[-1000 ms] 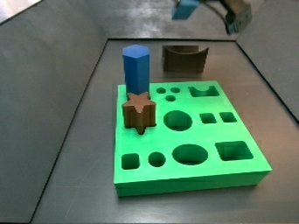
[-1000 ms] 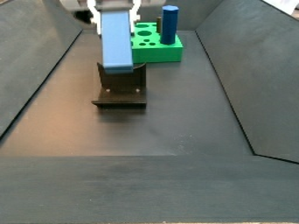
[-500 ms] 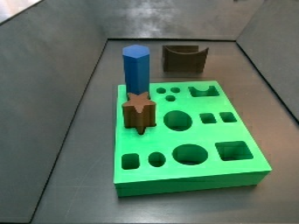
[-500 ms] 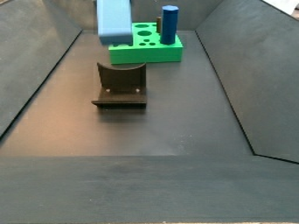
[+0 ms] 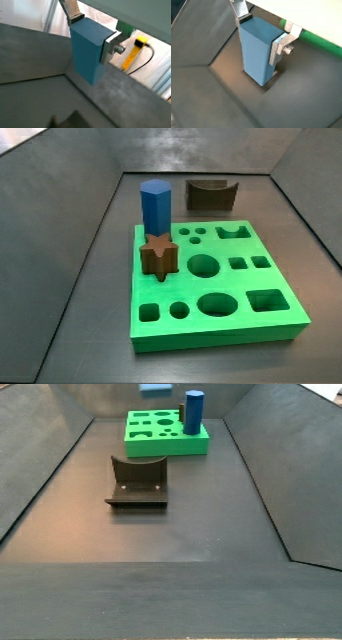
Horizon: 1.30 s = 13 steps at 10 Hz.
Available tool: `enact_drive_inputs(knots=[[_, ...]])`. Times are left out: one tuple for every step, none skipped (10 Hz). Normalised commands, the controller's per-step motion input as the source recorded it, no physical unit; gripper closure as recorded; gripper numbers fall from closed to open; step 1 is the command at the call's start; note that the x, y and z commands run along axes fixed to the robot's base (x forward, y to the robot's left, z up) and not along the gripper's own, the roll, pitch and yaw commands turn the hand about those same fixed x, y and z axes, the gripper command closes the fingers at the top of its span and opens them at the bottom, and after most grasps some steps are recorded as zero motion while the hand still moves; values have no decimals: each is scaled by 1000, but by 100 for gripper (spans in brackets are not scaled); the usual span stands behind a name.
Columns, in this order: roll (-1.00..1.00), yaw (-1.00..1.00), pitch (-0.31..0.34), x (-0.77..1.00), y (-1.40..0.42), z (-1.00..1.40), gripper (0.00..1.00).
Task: Pick up the rectangle object. Move up. Place the rectangle object on the fixture. Regrasp the rectangle object. Move to above the board. Insert the rectangle object.
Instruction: Move to above the board, then insert the rectangle object.
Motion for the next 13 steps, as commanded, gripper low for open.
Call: enact_drive_inputs(knots=[[-1000,-105,-41,-452,-1000,327,100],[-1000,-108,-37,-460,-1000,328,100],[-1000,-110,-35,-466,-1000,327,100],[-1000,-110,-33,-486,-1000,332,100],[-1000,-109,-34,-504,-1000,335,100],[-1000,-104,-35,-526,-1000,329,100],[-768,-72,-30,-348,-616,202,100],[-554,-46,-29,-218,-360,111,100],[-382,-32,-20,-131,-203,58,100],[-251,-21,-14,-81,-118,47,100],[0,0,0,0,-31,0,100],[54,0,19,74,-174,0,100],[200,0,96,217,-334,-54,100]])
